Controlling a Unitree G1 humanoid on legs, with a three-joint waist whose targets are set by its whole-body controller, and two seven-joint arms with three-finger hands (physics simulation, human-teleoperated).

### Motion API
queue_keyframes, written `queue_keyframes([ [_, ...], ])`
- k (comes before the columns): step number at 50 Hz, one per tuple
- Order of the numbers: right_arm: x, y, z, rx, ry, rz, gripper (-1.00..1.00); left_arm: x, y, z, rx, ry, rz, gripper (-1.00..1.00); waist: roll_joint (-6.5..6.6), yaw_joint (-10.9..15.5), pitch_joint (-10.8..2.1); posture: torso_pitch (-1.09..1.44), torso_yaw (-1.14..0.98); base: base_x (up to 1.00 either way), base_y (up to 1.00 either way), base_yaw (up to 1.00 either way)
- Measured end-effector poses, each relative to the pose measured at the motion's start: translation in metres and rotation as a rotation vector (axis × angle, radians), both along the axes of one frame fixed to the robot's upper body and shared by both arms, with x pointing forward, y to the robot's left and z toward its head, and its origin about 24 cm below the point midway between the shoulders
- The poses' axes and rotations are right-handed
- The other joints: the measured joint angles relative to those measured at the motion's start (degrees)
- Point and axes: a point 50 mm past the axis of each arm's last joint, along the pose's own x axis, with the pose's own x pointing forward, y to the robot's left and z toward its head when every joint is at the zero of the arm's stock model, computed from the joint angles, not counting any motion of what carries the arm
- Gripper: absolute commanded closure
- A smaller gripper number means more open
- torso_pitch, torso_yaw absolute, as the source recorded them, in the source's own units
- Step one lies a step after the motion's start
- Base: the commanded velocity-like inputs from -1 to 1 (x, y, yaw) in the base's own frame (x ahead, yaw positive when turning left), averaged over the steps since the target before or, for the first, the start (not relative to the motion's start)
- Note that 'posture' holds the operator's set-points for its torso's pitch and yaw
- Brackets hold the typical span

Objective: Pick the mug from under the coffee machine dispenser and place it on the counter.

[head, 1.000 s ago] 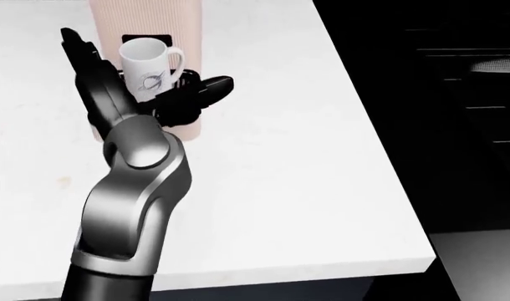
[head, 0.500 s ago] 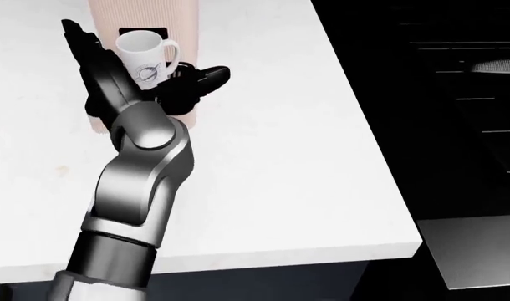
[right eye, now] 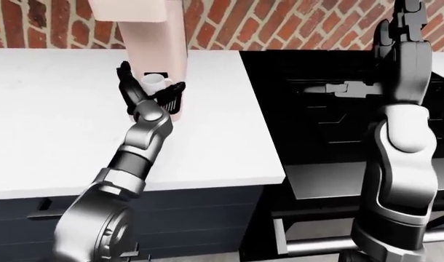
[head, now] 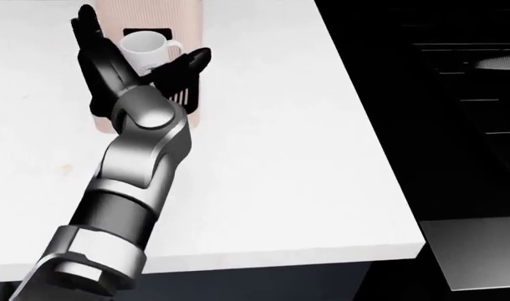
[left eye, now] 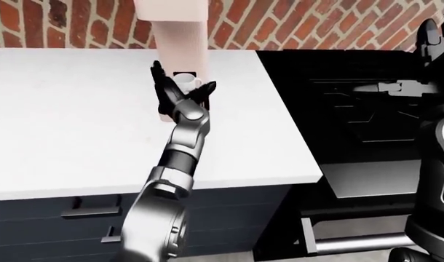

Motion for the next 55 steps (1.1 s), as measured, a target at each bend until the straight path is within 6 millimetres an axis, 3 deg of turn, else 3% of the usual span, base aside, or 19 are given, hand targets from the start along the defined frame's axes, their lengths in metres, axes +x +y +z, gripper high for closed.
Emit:
queue_keyframes([
  [3, -0.001, -0.001, 0.001, 0.001, -0.004, -0.003, -1.00, 0.001, 0.002, 0.000, 0.003, 0.003, 0.027, -0.01, 0.01, 0.0, -0.01, 0.00, 0.00, 0.00, 0.00, 0.00],
  [4, -0.001, -0.001, 0.002, 0.001, -0.005, -0.004, -1.00, 0.001, 0.003, 0.000, 0.001, 0.003, 0.027, 0.44, 0.00, 0.1, 0.00, 0.00, 0.00, 0.00, 0.00, 0.00],
  [8, 0.000, -0.002, 0.003, 0.004, -0.006, -0.005, -1.00, 0.002, -0.001, 0.002, -0.026, 0.008, 0.006, 1.00, -0.11, 0.2, 0.04, 0.00, 0.00, 0.00, 0.00, 0.00],
  [40, 0.000, -0.002, 0.003, 0.002, -0.007, -0.004, -1.00, -0.007, -0.005, 0.006, -0.011, 0.040, -0.145, 1.00, 0.00, 0.1, 0.54, 0.00, 0.00, 0.00, 0.00, 0.00],
  [55, 0.000, -0.001, 0.004, -0.001, -0.007, -0.004, -1.00, -0.025, 0.020, 0.020, 0.019, 0.027, -0.118, 1.00, 0.36, -0.1, 0.91, 0.00, 0.00, 0.00, 0.00, 0.00],
])
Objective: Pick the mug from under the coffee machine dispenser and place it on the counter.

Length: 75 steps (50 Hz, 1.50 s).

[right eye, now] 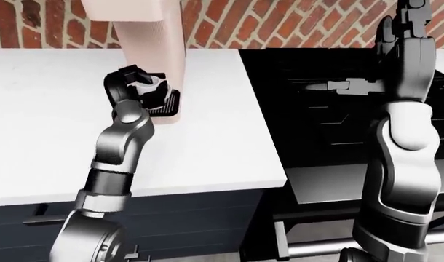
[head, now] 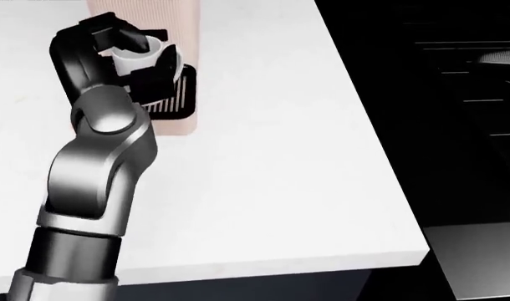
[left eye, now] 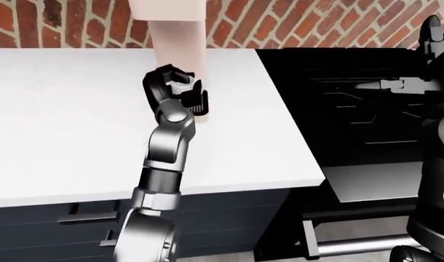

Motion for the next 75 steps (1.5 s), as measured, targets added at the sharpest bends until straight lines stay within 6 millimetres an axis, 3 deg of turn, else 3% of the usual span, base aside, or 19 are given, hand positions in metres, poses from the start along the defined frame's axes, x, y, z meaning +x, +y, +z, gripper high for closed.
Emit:
queue_keyframes([
  [14, 0.000, 0.001, 0.000, -0.002, -0.001, 0.001, -1.00, -0.018, 0.016, 0.010, 0.029, -0.013, 0.006, 1.00, 0.16, 0.0, 0.15, 0.00, 0.00, 0.00, 0.00, 0.00],
  [21, 0.000, 0.001, 0.000, -0.003, 0.000, 0.004, -1.00, -0.028, 0.033, 0.002, 0.030, 0.014, 0.000, 1.00, 0.35, 0.0, 0.14, 0.00, 0.00, 0.00, 0.00, 0.00],
  [27, 0.000, 0.002, 0.001, -0.004, 0.000, 0.002, -1.00, -0.033, 0.042, -0.001, -0.010, 0.035, -0.105, 1.00, 0.37, 0.3, 0.33, 0.00, 0.00, 0.00, 0.00, 0.00],
  [32, 0.001, 0.003, 0.002, -0.006, 0.000, 0.010, -1.00, -0.037, 0.041, 0.007, -0.038, -0.029, -0.211, 1.00, 0.27, 0.2, 0.35, 0.00, 0.00, 0.00, 0.00, 0.00],
  [46, 0.001, 0.002, 0.003, -0.002, 0.000, 0.005, -1.00, -0.058, 0.074, 0.034, 0.046, -0.104, -0.261, 1.00, 1.00, 0.2, 0.40, 0.00, 0.00, 0.00, 0.00, 0.00],
  [58, 0.001, 0.003, 0.004, -0.002, -0.001, 0.009, -1.00, -0.077, 0.063, 0.036, 0.000, -0.094, -0.435, 1.00, 0.97, 0.2, 0.55, 0.00, 0.00, 0.00, 0.00, 0.00],
  [75, 0.001, 0.003, 0.003, -0.003, 0.000, 0.008, -1.00, -0.098, 0.076, 0.032, 0.036, -0.076, -0.451, 1.00, 1.25, 0.2, 0.65, 0.00, 0.00, 0.00, 0.00, 0.00],
])
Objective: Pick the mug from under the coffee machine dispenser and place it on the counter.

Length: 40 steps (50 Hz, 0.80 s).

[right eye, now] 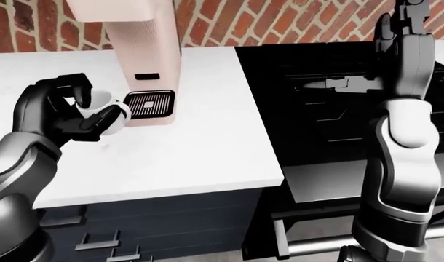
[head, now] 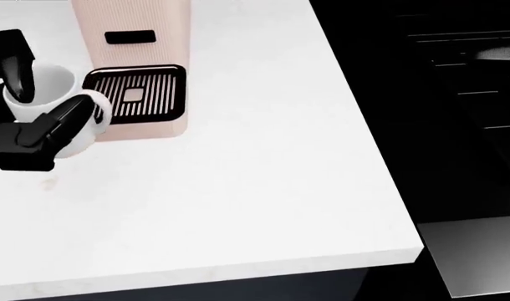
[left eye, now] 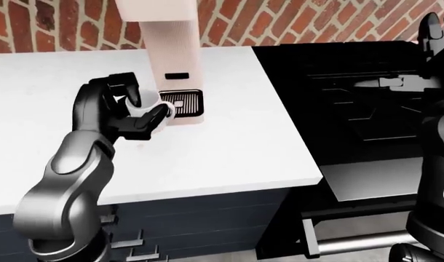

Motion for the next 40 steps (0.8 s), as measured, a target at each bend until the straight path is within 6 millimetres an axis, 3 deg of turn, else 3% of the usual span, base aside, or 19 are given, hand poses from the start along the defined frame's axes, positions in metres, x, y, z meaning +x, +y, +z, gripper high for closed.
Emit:
queue_keyframes([
  [18, -0.001, 0.000, 0.001, -0.002, -0.002, 0.000, -1.00, -0.017, 0.013, -0.038, 0.013, 0.091, -0.013, 1.00, 0.00, 0.2, 0.02, 0.00, 0.00, 0.00, 0.00, 0.00],
  [34, -0.001, 0.001, 0.003, -0.002, -0.004, 0.005, -1.00, -0.012, 0.026, -0.030, 0.013, 0.048, 0.052, 1.00, -0.13, 0.2, -0.14, 0.00, 0.00, 0.00, 0.00, 0.00],
  [40, -0.001, 0.001, 0.002, -0.001, -0.002, 0.006, -1.00, -0.009, 0.035, -0.039, 0.016, 0.061, 0.096, 1.00, 0.03, 0.3, -0.16, 0.00, 0.00, 0.00, 0.00, 0.00],
])
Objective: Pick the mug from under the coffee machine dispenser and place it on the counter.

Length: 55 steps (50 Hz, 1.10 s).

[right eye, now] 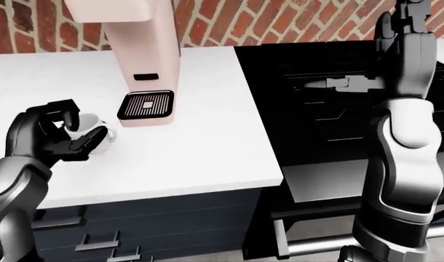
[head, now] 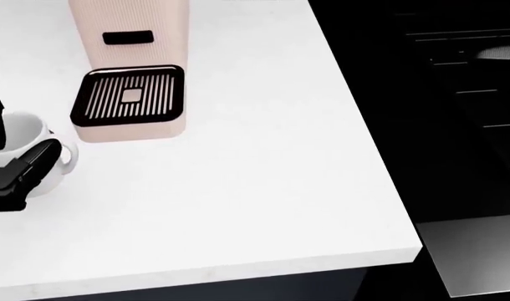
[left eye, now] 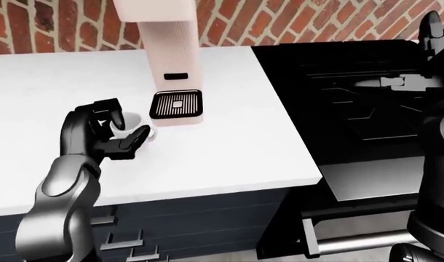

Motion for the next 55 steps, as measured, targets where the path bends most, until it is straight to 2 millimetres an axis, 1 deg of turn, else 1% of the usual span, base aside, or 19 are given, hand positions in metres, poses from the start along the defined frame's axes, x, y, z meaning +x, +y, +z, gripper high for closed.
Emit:
queue_keyframes([
  [5, 0.000, 0.000, -0.001, 0.000, 0.003, 0.001, -1.00, 0.002, 0.003, -0.008, 0.034, 0.022, 0.027, 1.00, -0.15, 0.0, 0.12, 0.00, 0.00, 0.00, 0.00, 0.00],
  [16, 0.000, 0.001, -0.001, 0.003, 0.002, 0.005, -1.00, 0.001, 0.003, -0.003, 0.087, -0.009, 0.026, 1.00, -0.19, 0.0, -0.05, 0.00, 0.00, 0.00, 0.00, 0.00],
  [22, 0.000, 0.001, -0.001, 0.004, 0.004, 0.006, -1.00, 0.001, 0.003, -0.006, 0.113, 0.001, 0.026, 1.00, -0.17, 0.1, -0.02, 0.00, 0.00, 0.00, 0.00, 0.00],
  [38, 0.000, 0.001, 0.001, 0.003, 0.001, 0.009, -1.00, 0.000, 0.001, -0.016, 0.105, 0.023, 0.024, 1.00, -0.42, 0.2, -0.03, 0.00, 0.00, 0.00, 0.00, 0.00],
  [40, 0.000, 0.001, 0.001, 0.003, 0.001, 0.009, -1.00, -0.001, 0.000, -0.018, 0.103, 0.029, 0.021, 0.94, -0.43, 0.2, -0.05, 0.00, 0.00, 0.00, 0.00, 0.00],
  [43, -0.001, 0.001, 0.002, 0.003, -0.001, 0.009, -1.00, -0.001, 0.000, -0.023, 0.099, 0.042, 0.016, 0.94, -0.46, 0.2, -0.05, 0.00, 0.00, 0.00, 0.00, 0.00],
  [47, 0.000, 0.001, 0.002, 0.004, 0.001, 0.011, -1.00, -0.002, -0.001, -0.024, 0.109, 0.034, 0.016, 0.91, -0.50, 0.3, -0.14, 0.00, 0.00, 0.00, 0.00, 0.00],
  [54, 0.000, 0.001, 0.001, 0.006, 0.003, 0.011, -1.00, -0.002, 0.000, -0.026, 0.114, 0.027, 0.017, 0.78, -0.38, 0.4, -0.31, 0.00, 0.00, 0.00, 0.00, 0.00],
  [55, -0.001, 0.001, 0.001, 0.006, 0.003, 0.011, -1.00, -0.003, 0.001, -0.026, 0.115, 0.027, 0.018, 0.64, -0.36, 0.4, -0.32, 0.00, 0.00, 0.00, 0.00, 0.00],
])
